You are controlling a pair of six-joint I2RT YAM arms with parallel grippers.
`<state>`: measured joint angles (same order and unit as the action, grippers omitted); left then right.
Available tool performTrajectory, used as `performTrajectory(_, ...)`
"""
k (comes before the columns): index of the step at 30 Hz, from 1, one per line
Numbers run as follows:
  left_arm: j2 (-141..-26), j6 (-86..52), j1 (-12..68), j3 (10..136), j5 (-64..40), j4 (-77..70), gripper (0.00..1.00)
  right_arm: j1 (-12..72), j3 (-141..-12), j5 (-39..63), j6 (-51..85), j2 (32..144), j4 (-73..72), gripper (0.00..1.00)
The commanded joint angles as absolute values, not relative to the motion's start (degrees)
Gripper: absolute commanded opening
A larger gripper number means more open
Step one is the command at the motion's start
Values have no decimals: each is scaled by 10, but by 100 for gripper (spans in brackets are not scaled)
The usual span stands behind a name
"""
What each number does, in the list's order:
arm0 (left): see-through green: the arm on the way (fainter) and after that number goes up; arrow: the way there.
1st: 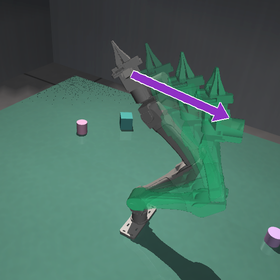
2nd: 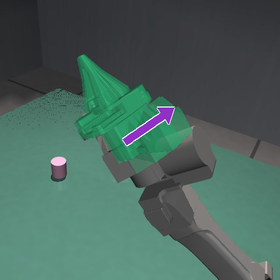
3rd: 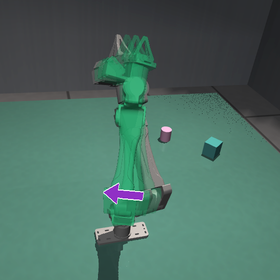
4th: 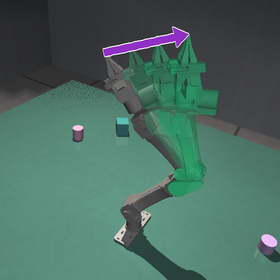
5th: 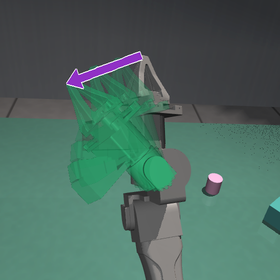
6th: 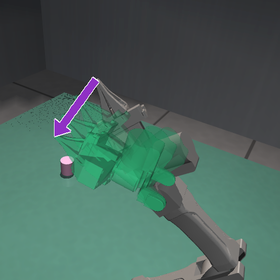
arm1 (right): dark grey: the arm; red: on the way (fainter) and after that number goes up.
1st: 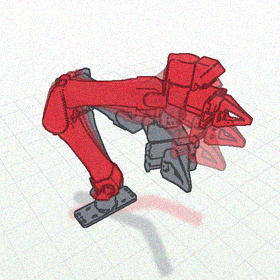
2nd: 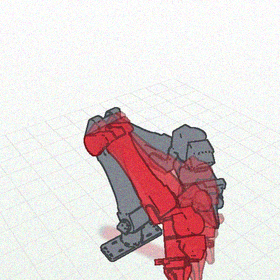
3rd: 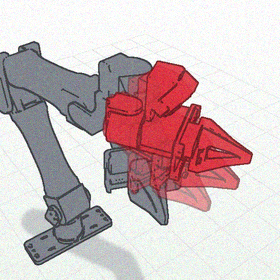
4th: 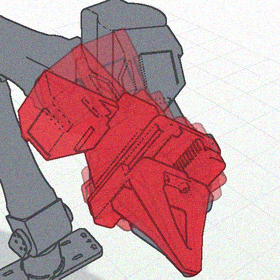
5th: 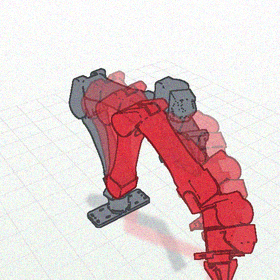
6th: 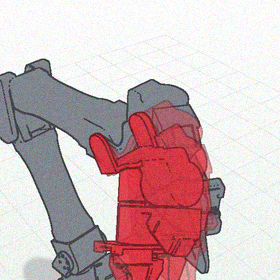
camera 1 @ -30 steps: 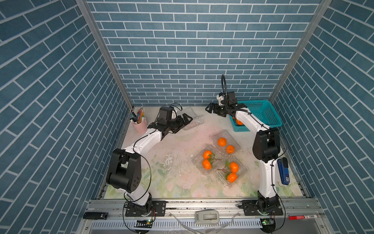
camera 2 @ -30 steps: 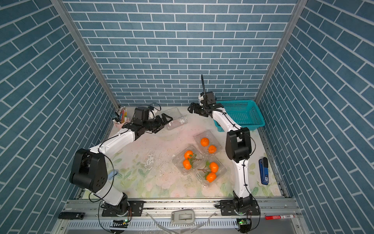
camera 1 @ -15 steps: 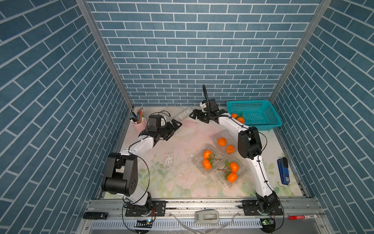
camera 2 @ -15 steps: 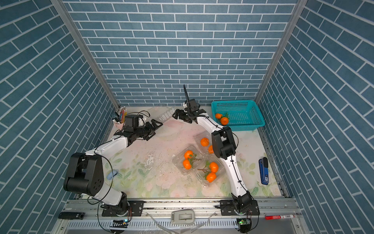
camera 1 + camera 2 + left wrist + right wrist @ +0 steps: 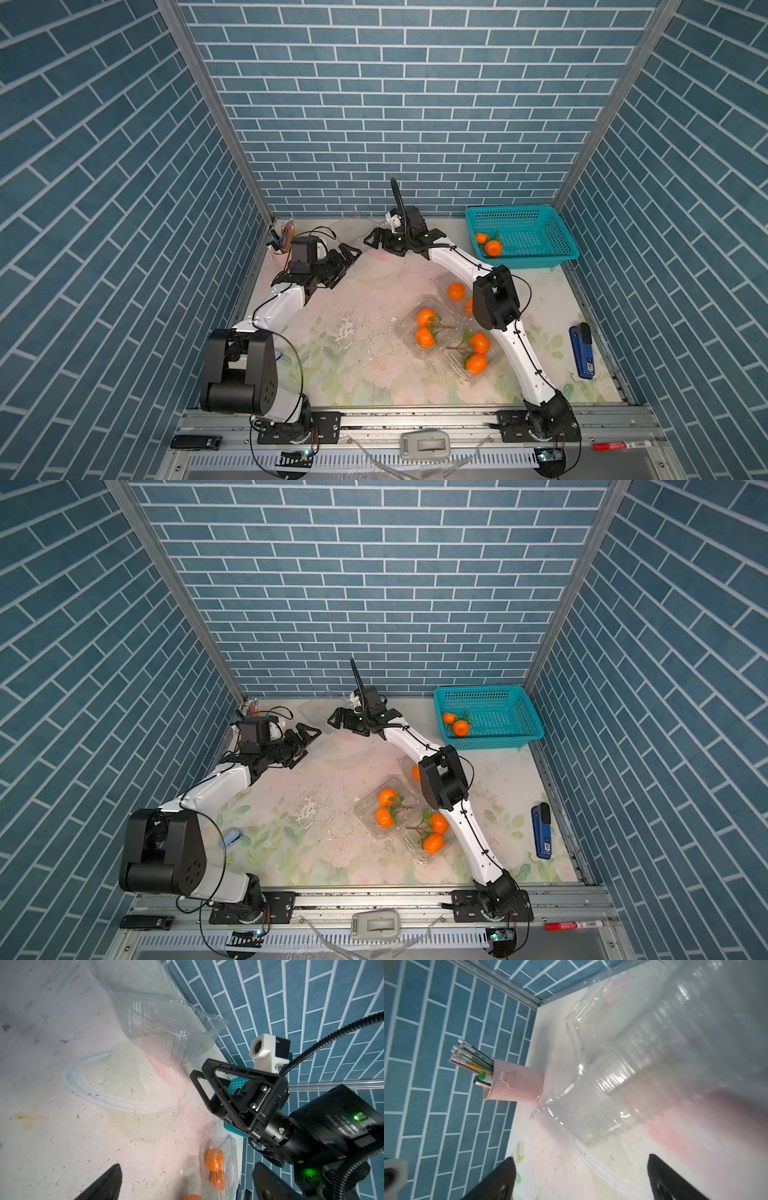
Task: Take oranges out of containers
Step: Move the packing box to the center of the board.
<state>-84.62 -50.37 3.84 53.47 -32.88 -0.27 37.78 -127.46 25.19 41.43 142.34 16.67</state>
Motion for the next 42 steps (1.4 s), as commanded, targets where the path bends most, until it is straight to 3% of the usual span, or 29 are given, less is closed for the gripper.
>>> performTrajectory(1, -860, -501, 39, 550, -332, 4, 99, 358, -1220, 205, 376, 1333, 164, 98)
performTrajectory(7, -866, -520, 49, 570, -329, -9, 99, 322, -1189, 195, 372, 1336, 98, 98)
performTrajectory(24, -861, -489, 54, 563, -346, 32, 99, 359, -1510, 262, 386, 1593, 23, 98)
performTrajectory(34, -847, -485, 46, 555, -339, 39, 99, 388, -1484, 274, 401, 1558, 27, 97)
performTrajectory(42, -847, -469, 71, 573, -322, 61, 99, 369, -1321, 194, 334, 1364, 147, 99)
